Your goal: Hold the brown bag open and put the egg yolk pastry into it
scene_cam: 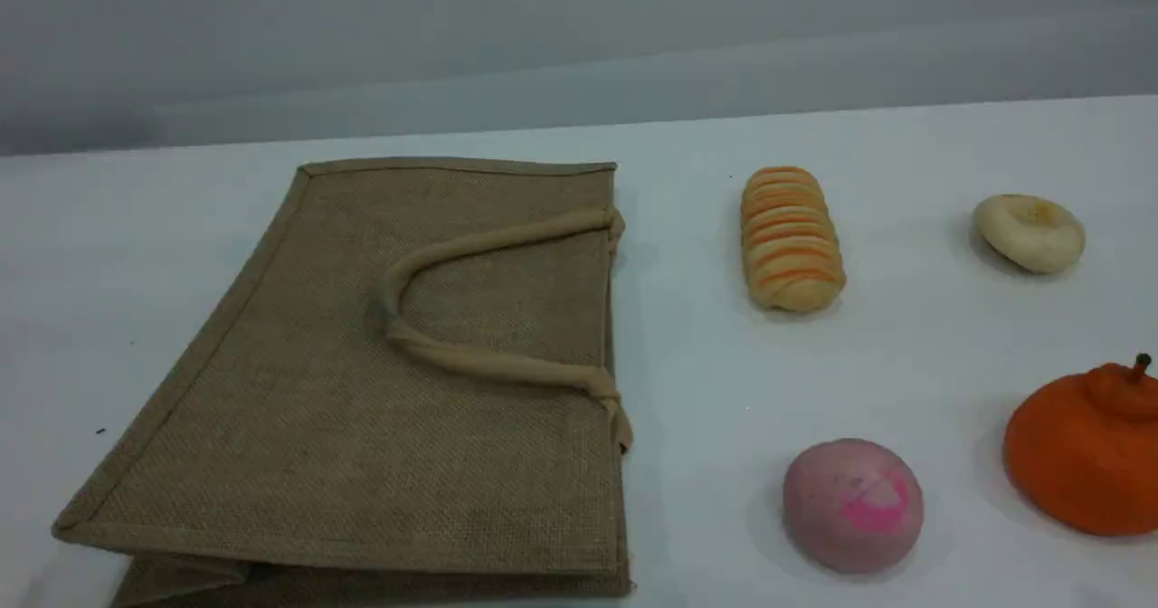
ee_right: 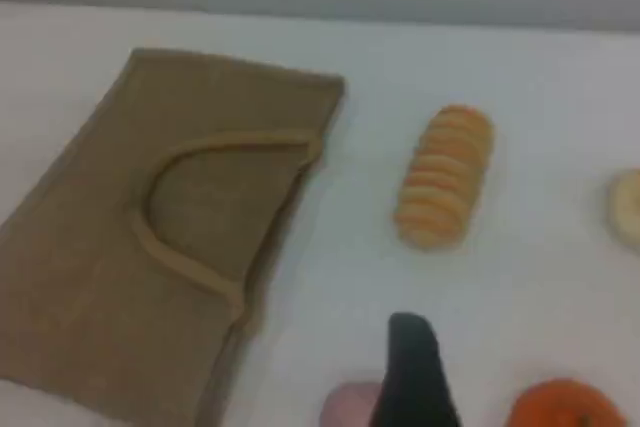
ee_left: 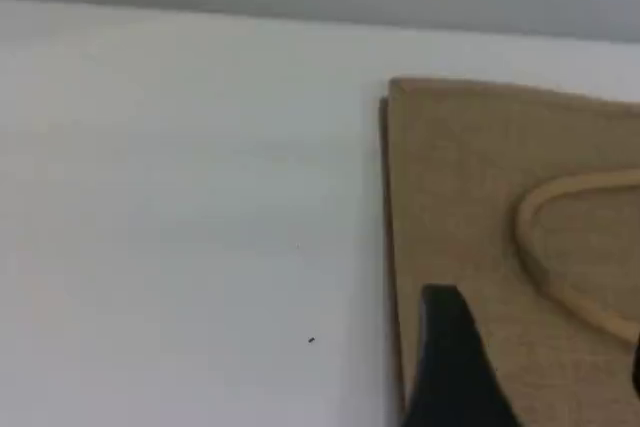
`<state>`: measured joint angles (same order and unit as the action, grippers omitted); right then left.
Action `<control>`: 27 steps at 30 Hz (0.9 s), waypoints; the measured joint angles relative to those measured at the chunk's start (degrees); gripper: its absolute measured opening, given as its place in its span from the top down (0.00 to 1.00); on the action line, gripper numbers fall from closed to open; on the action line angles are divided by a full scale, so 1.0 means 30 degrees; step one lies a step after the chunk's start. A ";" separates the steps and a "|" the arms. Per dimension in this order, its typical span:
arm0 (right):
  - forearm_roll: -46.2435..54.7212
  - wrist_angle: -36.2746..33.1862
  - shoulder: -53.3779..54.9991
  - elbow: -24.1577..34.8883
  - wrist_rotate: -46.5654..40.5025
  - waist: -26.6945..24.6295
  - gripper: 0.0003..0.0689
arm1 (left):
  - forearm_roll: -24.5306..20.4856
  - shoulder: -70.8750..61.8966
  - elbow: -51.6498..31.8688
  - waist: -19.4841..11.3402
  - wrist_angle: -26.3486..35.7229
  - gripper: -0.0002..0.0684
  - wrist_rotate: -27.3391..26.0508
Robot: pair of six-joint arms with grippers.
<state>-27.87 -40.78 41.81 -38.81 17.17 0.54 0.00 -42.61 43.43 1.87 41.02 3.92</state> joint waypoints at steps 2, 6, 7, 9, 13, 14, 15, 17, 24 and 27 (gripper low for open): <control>-0.0512 0.0627 0.1138 0.0000 0.0093 0.0000 0.36 | 0.0000 -0.1544 0.0098 0.0000 -0.0369 0.44 0.0029; -0.1624 0.1844 0.3287 0.0000 0.0093 0.0000 0.36 | 0.0000 -0.4558 0.0114 0.0000 -0.1428 0.44 0.0983; -0.1755 0.2130 0.3814 0.0000 0.0149 0.0000 0.36 | 0.0129 -0.5300 0.0114 0.0000 -0.1692 0.44 0.1119; -0.2129 0.2489 0.4721 0.0000 0.0605 0.0019 0.36 | 0.0610 -0.6598 0.0140 0.0000 -0.2207 0.44 0.1136; -0.3508 0.3501 0.6417 0.0000 0.1571 0.0019 0.36 | 0.1952 -0.9117 0.0709 0.0000 -0.2803 0.44 0.0472; -0.3914 0.3785 0.6810 0.0000 0.1843 0.0019 0.36 | 0.2255 -0.9741 0.0873 0.0000 -0.2948 0.44 0.0210; -0.4275 0.4020 0.7132 0.0000 0.2168 0.0019 0.36 | 0.2639 -1.0248 0.1067 0.0000 -0.3175 0.44 -0.0107; -0.5049 0.4396 0.7841 0.0000 0.2927 0.0019 0.36 | 0.3332 -1.1423 0.1453 0.0000 -0.3515 0.44 -0.0827; -0.8354 0.4905 1.0105 0.0000 0.6204 0.0019 0.36 | 0.6892 -1.5113 0.2624 0.0021 -0.3852 0.44 -0.3766; -0.9945 0.5012 1.0879 0.0000 0.7771 0.0019 0.36 | 0.8561 -1.6642 0.3217 0.0021 -0.3920 0.44 -0.5205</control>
<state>-57.70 -25.74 74.45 -38.81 40.48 0.60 25.68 -92.53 53.08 1.94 29.26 -11.70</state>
